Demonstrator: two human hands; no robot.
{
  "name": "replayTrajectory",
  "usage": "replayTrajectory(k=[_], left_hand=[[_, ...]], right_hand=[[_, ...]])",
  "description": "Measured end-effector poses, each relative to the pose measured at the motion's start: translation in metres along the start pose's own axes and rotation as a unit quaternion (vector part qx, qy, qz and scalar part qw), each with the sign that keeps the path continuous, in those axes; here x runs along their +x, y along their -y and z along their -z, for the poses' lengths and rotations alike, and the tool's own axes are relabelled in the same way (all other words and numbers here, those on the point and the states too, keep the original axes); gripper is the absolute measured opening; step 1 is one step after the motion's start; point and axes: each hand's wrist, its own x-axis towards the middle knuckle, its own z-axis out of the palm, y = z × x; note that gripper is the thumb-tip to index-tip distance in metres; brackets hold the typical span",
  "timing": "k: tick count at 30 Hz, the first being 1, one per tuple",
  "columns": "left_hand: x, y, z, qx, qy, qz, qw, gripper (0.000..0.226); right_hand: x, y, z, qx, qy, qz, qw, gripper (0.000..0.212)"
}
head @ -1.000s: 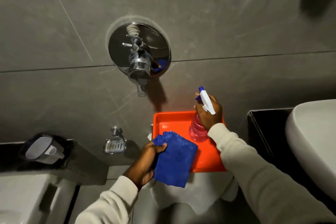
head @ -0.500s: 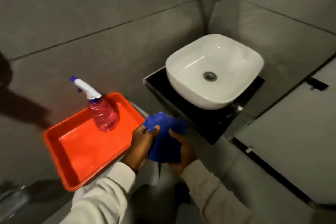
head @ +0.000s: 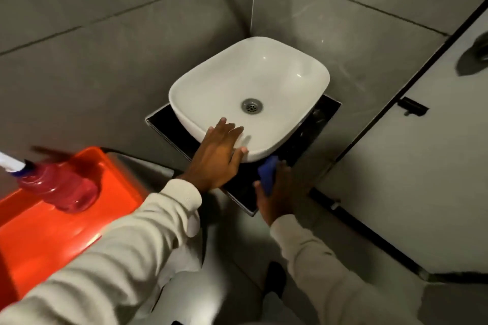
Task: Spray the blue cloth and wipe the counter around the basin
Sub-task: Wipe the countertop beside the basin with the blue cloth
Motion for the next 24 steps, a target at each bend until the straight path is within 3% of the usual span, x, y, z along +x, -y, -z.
replayTrajectory(k=[3, 8, 14, 18, 21, 24], left_hand=[[0.030, -0.008, -0.031, 0.146, 0.056, 0.032, 0.987, 0.064], [0.052, -0.012, -0.043, 0.224, 0.048, 0.072, 0.971, 0.084], [0.063, -0.012, -0.045, 0.234, 0.066, 0.053, 0.968, 0.082], [0.065, -0.009, -0.045, 0.238, 0.062, 0.053, 0.968, 0.083], [0.065, -0.008, -0.045, 0.243, 0.068, 0.055, 0.966, 0.085], [0.066, -0.008, -0.045, 0.247, 0.080, 0.060, 0.964, 0.084]], right_hand=[[-0.006, -0.023, -0.019, -0.190, 0.055, 0.115, 0.974, 0.088], [0.020, -0.062, 0.001, -0.233, 0.091, 0.256, 0.934, 0.067], [0.055, -0.065, 0.014, -0.186, 0.067, 0.122, 0.973, 0.068], [0.013, -0.068, 0.000, -0.211, 0.145, 0.251, 0.934, 0.073], [0.034, -0.091, 0.018, -0.233, 0.171, 0.346, 0.893, 0.077], [0.082, -0.103, 0.042, -0.254, 0.140, 0.321, 0.902, 0.082]])
